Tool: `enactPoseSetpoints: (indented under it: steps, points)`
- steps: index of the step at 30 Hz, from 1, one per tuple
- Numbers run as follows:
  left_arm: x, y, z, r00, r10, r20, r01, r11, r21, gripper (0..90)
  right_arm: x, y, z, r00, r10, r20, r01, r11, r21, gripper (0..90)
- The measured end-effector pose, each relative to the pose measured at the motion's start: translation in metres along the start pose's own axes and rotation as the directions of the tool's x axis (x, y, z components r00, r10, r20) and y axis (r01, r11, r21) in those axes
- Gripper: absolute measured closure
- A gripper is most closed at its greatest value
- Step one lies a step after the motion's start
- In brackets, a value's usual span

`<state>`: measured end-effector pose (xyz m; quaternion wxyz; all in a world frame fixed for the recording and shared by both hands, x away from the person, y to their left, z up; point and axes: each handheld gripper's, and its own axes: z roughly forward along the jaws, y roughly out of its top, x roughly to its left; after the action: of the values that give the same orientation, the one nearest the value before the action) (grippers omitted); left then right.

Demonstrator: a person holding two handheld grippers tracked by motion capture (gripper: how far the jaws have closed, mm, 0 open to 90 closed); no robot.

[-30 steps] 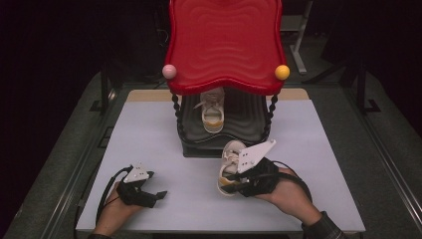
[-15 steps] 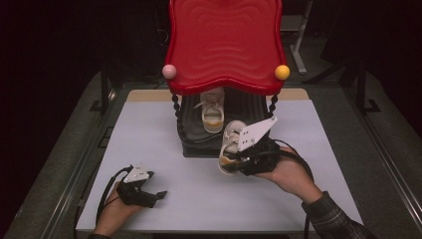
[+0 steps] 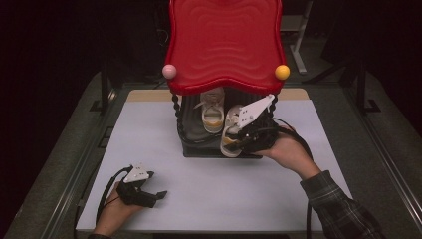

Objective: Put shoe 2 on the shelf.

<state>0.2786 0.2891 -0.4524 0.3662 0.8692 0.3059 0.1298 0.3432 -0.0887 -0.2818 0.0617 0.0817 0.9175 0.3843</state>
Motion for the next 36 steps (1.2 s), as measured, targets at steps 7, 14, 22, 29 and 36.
enactPoseSetpoints:
  steps: [7,14,22,29,36]
  points:
    - [0.000,0.000,0.000,1.0000,0.000,0.000,0.000,1.0000,0.000,13.1,-0.019,0.001,0.004,1.0000,0.000,0.001,0.000,1.000,0.026,74.2]
    - [0.000,0.000,0.000,1.0000,0.000,0.000,0.000,1.0000,0.000,13.1,-0.030,-0.002,0.012,0.9999,0.001,-0.010,0.000,0.999,0.043,74.6]
    - [0.000,0.000,0.000,1.0000,0.000,-0.002,0.000,1.0000,-0.001,13.0,-0.038,-0.008,0.019,0.9999,0.002,0.014,-0.003,0.997,0.078,75.6]
    - [0.000,0.000,0.000,1.0000,0.002,-0.002,-0.002,1.0000,0.001,13.1,-0.037,-0.009,0.020,0.9984,0.013,0.056,-0.016,0.998,0.059,67.6]
    - [-0.004,0.012,-0.001,0.9998,0.017,0.011,-0.017,0.9998,-0.002,26.9,-0.023,-0.012,-0.004,0.9930,0.058,0.103,-0.050,0.996,-0.075,59.5]
